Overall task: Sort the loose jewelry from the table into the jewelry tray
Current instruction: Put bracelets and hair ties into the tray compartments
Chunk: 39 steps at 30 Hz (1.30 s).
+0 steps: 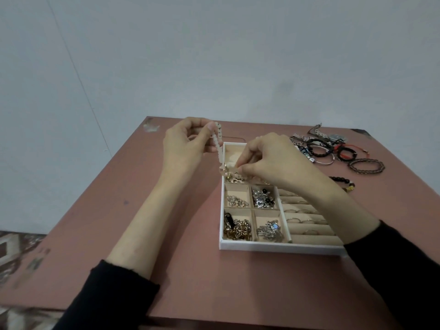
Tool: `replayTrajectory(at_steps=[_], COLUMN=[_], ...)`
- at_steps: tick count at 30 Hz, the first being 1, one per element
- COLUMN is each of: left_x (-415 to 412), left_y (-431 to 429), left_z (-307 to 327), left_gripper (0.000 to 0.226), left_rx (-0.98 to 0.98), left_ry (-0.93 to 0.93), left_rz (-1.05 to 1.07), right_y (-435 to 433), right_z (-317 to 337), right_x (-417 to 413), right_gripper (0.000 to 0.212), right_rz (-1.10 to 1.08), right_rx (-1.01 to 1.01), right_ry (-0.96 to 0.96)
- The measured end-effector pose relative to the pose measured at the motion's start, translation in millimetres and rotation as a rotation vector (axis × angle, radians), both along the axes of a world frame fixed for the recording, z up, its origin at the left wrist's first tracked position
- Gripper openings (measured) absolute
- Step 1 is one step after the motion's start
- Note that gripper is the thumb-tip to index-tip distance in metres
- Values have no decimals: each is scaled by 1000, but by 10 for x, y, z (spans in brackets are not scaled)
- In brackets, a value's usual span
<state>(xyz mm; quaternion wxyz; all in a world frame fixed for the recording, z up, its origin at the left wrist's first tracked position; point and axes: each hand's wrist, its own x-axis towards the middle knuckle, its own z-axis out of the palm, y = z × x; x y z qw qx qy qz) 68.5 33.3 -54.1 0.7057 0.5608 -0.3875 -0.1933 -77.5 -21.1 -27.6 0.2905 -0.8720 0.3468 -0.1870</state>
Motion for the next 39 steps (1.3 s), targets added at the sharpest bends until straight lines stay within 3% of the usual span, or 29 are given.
replayTrajectory(at_steps=[4,7,12,21,27,35,39], left_x=[22,37,42,66,67,64,52], left_y=[-9,-11,-1,-2,-3,-8,4], left_z=[-2,6,12,0,-2,5,10], left_gripper=[11,15,12,17,18,19,18], left_rx=[2,-10,-22,-23,-26,-21,-28], left_ry=[-5,8,24,39,34,38,46], left_rz=[24,36,31,31,32,32,28], right_y=[13,-5,-52,-60,-48,-16,-57], right_z=[-120,-162,-8,100,3,-19,18], right_x=[120,172,69,-112,53,117,120], right_gripper=[8,11,7,21,20,27,8], right_rz=[21,21,55,38,-16,125,144], right_rx=[-291,-363,-218,-93,-154,-219,-278], right_ry=[175,221,241,296,164,272,196])
